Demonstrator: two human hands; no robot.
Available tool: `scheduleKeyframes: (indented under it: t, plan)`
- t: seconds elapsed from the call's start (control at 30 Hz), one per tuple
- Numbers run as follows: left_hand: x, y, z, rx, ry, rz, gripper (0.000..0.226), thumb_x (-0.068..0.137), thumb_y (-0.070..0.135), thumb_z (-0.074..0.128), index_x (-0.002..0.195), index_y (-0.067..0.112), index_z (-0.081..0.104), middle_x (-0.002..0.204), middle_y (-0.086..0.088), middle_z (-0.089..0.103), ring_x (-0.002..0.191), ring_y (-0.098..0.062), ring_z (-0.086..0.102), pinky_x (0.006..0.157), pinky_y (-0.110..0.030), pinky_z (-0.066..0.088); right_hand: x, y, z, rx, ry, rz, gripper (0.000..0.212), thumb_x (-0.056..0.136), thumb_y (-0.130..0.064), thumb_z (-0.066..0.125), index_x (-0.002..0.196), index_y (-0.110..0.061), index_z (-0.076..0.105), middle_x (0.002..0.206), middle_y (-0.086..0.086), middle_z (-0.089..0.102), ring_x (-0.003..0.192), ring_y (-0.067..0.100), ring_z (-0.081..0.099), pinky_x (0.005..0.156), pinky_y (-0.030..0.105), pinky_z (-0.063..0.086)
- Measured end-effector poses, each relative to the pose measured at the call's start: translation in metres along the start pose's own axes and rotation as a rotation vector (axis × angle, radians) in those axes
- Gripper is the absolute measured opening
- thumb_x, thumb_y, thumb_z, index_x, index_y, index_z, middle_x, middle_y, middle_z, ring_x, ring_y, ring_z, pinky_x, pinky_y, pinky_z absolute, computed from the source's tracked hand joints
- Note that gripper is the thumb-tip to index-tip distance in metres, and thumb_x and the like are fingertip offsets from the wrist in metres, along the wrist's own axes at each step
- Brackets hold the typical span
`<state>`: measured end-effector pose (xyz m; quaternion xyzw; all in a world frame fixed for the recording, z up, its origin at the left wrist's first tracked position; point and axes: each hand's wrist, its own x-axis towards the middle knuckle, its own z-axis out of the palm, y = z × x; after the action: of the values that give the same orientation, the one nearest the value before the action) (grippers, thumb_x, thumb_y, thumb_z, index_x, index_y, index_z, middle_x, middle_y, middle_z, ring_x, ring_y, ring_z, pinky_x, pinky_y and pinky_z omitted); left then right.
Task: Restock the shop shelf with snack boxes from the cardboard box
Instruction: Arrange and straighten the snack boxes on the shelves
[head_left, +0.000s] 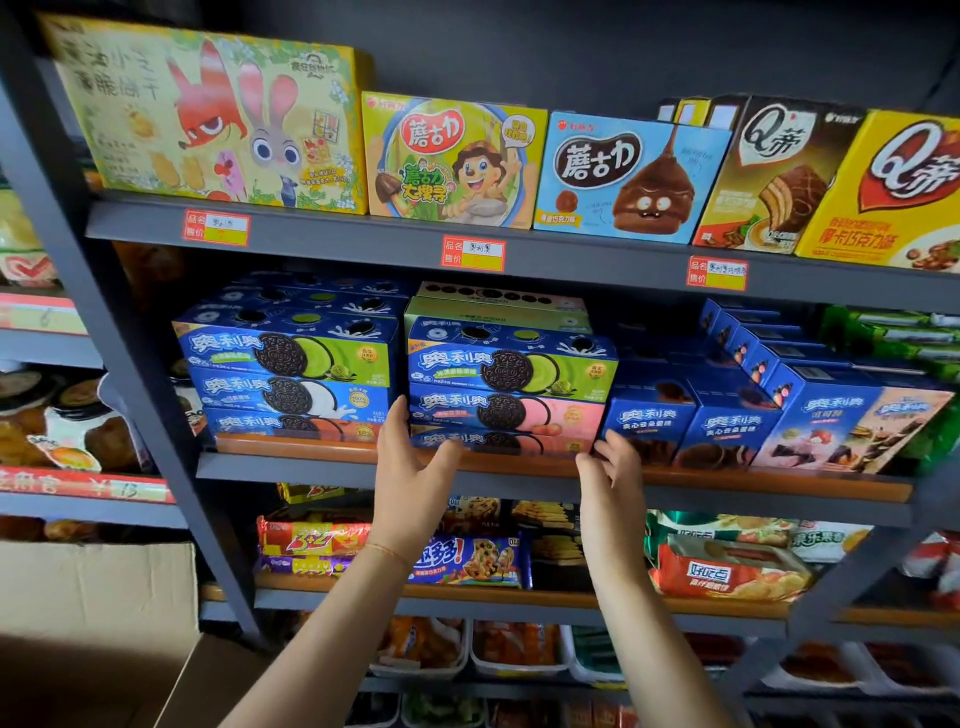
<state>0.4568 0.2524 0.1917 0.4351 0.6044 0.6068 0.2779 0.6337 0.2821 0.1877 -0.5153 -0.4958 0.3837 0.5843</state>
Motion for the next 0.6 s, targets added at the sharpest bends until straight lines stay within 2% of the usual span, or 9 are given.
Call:
scheduleKeyframes:
  t: [0.1, 0.2, 0.37, 0.53, 0.6]
  plan:
    - [0.0013, -0.0008, 0.0007, 0.0, 0.013, -0.003, 0.089, 0.078, 0.046, 0.056, 0.157, 0.023, 0.022, 0.146, 0.017, 0.029, 0.136, 0.001, 0.028, 0.107, -0.023, 0.025, 0.0009, 0.0011, -0.0002, -0.038, -0.012, 0.009, 0.036, 0.098, -0.016, 0.054, 0.134, -0.021, 0.05, 0.122, -0.007, 0.059, 0.106, -0.005, 0.054, 0.075, 0.011, 0.041]
    - [-0.0008, -0.0012, 0.0006, 0.009, 0.008, 0.0, 0.089, 0.078, 0.046, 0.055, 0.157, 0.022, 0.022, 0.146, 0.017, 0.028, 0.136, 0.002, 0.026, 0.107, -0.022, 0.025, 0.0031, 0.0022, -0.0015, -0.06, -0.014, 0.017, 0.038, 0.098, -0.019, 0.055, 0.136, -0.021, 0.05, 0.127, -0.003, 0.058, 0.113, 0.008, 0.053, 0.08, 0.015, 0.038]
    - [-0.002, -0.0016, 0.0015, 0.008, 0.013, -0.002, 0.09, 0.077, 0.048, 0.056, 0.157, 0.02, 0.023, 0.142, 0.019, 0.029, 0.132, 0.004, 0.028, 0.106, -0.023, 0.026, 0.003, 0.0007, -0.001, -0.064, -0.042, 0.032, 0.037, 0.086, -0.034, 0.052, 0.122, -0.031, 0.059, 0.124, -0.005, 0.059, 0.114, 0.008, 0.055, 0.082, 0.023, 0.042]
    - [-0.0008, -0.0001, 0.0021, 0.009, 0.035, -0.008, 0.089, 0.075, 0.044, 0.057, 0.155, 0.019, 0.028, 0.139, 0.018, 0.031, 0.126, 0.006, 0.03, 0.104, -0.02, 0.025, 0.0058, 0.0012, -0.0012, -0.044, -0.052, 0.053, 0.042, 0.08, -0.038, 0.051, 0.118, -0.03, 0.064, 0.121, -0.004, 0.064, 0.111, 0.01, 0.059, 0.082, 0.027, 0.045]
    - [-0.0012, -0.0007, 0.0019, 0.033, 0.033, 0.003, 0.083, 0.081, 0.041, 0.06, 0.155, 0.018, 0.029, 0.139, 0.017, 0.032, 0.123, 0.007, 0.029, 0.102, -0.018, 0.025, 0.0064, 0.0019, -0.0013, -0.045, -0.046, 0.064, 0.047, 0.079, -0.041, 0.051, 0.123, -0.029, 0.063, 0.124, -0.003, 0.063, 0.113, 0.01, 0.059, 0.086, 0.029, 0.046]
